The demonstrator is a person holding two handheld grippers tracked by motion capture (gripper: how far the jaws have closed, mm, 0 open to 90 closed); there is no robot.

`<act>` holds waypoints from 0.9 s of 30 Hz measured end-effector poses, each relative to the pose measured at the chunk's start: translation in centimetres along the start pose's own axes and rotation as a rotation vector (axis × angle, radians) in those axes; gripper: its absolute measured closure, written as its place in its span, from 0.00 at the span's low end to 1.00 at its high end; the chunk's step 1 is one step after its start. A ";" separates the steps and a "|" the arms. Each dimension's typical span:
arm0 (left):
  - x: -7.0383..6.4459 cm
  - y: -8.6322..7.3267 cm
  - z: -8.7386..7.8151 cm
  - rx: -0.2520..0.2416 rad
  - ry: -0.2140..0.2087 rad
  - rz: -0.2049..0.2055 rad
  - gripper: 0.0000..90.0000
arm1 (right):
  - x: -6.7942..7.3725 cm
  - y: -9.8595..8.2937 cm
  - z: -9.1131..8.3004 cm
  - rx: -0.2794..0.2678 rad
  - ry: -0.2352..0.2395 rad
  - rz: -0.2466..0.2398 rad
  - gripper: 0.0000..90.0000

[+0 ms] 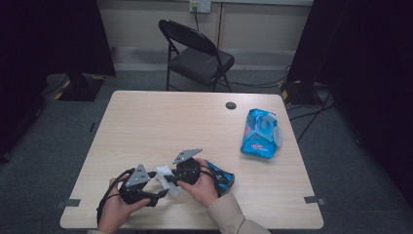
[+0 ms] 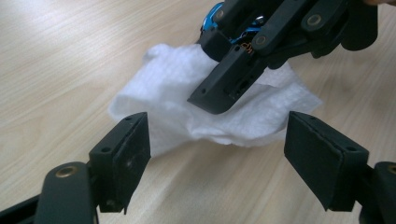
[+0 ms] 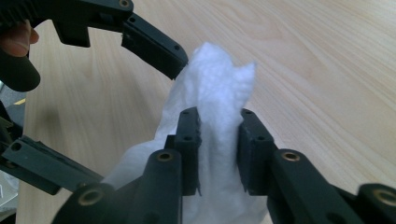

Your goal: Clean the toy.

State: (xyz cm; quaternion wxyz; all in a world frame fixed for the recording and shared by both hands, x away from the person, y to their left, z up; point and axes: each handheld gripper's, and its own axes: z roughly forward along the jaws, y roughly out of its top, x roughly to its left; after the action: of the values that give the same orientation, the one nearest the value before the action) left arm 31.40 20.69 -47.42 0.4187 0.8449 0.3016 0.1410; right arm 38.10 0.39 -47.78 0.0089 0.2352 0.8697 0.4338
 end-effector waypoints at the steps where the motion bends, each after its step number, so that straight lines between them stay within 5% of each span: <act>1: 0.0 0.0 0.0 0.004 0.000 0.002 0.25 | 0.0 0.0 0.0 0.000 -0.002 -0.003 0.77; 8: -0.3 -0.1 0.1 0.010 -0.001 0.005 0.25 | -0.2 0.3 -1.4 -0.005 -0.032 -0.009 0.52; 16: -0.6 0.4 0.6 0.000 -0.012 0.014 0.25 | -1.5 0.1 -5.2 -0.030 -0.100 -0.007 0.31; 23: -0.6 0.7 0.9 0.001 -0.024 0.016 0.25 | -4.1 -1.6 -7.5 -0.020 -0.190 0.013 0.24; 27: -0.5 0.6 1.1 0.002 -0.025 0.010 0.25 | -5.4 -2.5 -7.4 0.012 -0.198 0.034 0.24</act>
State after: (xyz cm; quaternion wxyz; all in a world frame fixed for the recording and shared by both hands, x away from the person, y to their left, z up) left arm 31.80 19.41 -47.57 0.4209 0.8485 0.2922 0.1324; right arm 40.27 -8.76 -46.08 0.0859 0.2918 0.8629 0.4035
